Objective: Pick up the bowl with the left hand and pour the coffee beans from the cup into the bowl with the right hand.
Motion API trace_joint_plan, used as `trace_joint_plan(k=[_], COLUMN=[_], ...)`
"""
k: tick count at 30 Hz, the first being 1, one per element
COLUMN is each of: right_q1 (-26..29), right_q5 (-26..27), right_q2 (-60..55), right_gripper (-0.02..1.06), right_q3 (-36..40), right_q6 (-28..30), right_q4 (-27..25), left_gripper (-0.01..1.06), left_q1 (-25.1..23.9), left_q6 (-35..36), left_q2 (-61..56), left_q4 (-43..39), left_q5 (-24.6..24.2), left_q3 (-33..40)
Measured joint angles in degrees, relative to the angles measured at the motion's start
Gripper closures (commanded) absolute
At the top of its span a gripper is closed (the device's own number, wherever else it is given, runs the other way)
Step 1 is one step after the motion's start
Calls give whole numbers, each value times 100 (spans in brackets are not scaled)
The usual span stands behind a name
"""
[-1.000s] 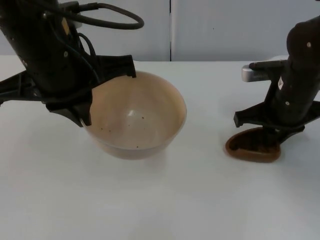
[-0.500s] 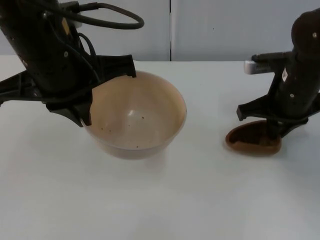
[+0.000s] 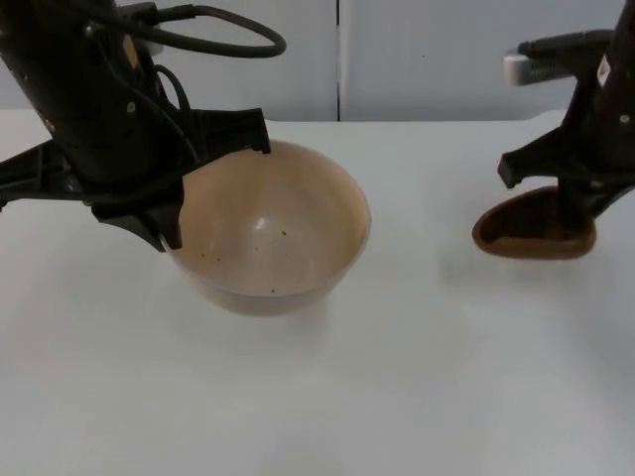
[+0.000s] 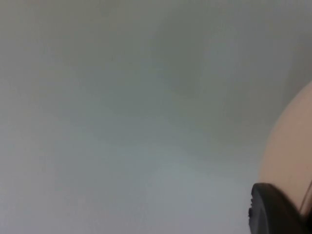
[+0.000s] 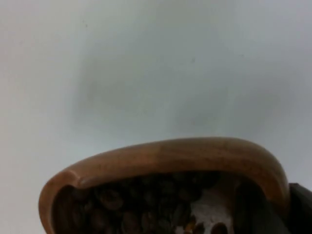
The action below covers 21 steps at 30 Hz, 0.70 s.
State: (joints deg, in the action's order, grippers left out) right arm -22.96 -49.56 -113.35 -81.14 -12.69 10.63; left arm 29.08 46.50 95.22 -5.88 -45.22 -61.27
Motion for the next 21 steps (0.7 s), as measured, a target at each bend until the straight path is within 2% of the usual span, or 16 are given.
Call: trace_joint_plan(k=[7, 8, 12, 17, 21], right_q1=[0, 0, 0, 0, 0], right_q5=[-1158, -1158, -1834, -1950, -1970], right_q2=[0, 0, 0, 11, 38], right_gripper=[105, 105, 105, 105, 105], right_q3=[-1133, -1133, -1952, -2638, -2901], right_q6=[882, 882, 1269, 1442, 1483], right_q4=[-469, -469, -648, -657, -690], left_gripper=[105, 105, 105, 105, 105], left_q1=[0, 0, 0, 0, 0], left_q6=[0, 0, 0, 0, 0], left_q2=[0, 0, 0, 0, 0], left_q4=[0, 0, 0, 0, 0], left_q5=[0, 0, 0, 12, 12], left_q3=[0, 0, 0, 0, 0])
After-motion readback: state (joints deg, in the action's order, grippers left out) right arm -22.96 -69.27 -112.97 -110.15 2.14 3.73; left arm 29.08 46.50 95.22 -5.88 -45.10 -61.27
